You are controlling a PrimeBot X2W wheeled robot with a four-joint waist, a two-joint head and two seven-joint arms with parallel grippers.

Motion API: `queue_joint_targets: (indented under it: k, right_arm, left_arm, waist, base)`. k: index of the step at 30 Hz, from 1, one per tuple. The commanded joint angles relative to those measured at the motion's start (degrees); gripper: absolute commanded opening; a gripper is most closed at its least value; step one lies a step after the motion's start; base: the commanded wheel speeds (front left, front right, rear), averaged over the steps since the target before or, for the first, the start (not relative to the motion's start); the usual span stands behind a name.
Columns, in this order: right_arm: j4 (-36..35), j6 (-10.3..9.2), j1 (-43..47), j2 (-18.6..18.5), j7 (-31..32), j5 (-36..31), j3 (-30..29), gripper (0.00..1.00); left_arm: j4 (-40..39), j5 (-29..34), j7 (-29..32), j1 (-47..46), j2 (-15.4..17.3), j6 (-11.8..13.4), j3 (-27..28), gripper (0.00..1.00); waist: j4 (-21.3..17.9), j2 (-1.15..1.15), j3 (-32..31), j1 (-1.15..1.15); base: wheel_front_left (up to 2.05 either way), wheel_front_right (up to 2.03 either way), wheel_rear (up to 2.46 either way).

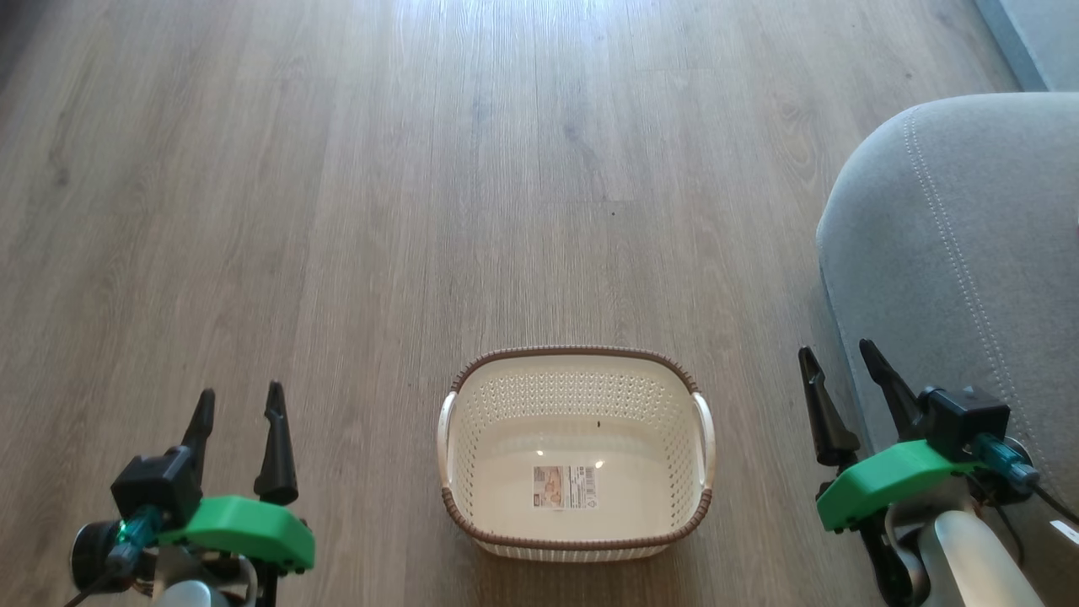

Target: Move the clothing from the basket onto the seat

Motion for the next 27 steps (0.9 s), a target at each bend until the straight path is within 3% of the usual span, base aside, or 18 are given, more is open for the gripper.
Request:
queue_joint_targets:
  k: [1, 3, 4, 8, 27]
  right_arm:
    - [-1.8, -0.02, -2.1, -0.2, -0.4, -0.2, 1.2, 1.00]
    - [-1.9, -0.02, -2.2, -0.2, -0.4, -0.2, 1.1, 1.00]
    - [0.1, 0.00, 0.0, 0.0, 0.0, 0.0, 0.0, 0.00]
    - [3.6, 0.00, 2.0, 0.5, 0.1, 0.2, 0.2, 0.00]
    - [1.7, 0.00, 1.9, 1.2, 3.3, 11.8, -1.5, 0.00]
  left_arm:
    - [-1.3, -0.6, -0.5, -1.6, 0.3, -0.4, 1.6, 1.00]
    - [-1.4, -1.6, -0.5, -1.6, 0.3, -1.0, 1.6, 1.00]
    - [0.5, -1.7, 0.0, 0.0, 0.0, -1.1, 0.0, 0.00]
    - [4.2, -1.7, 0.4, 1.4, -0.4, -1.1, -0.1, 0.00]
    - [3.8, -14.0, 3.5, 0.4, -0.3, -1.9, 0.5, 0.00]
  waist:
    - [0.0, 0.00, 0.0, 0.00]
    - [-0.1, 0.00, 0.1, 0.00]
    - [-0.1, 0.00, 0.0, 0.00]
    - [-0.1, 0.00, 0.0, 0.00]
    - [-0.2, 0.00, 0.0, 0.00]
  base:
    - [0.00, 0.00, 0.00]
    - [0.00, 0.00, 0.00]
    - [0.00, 0.00, 0.00]
    - [0.00, 0.00, 0.00]
    - [0.00, 0.00, 0.00]
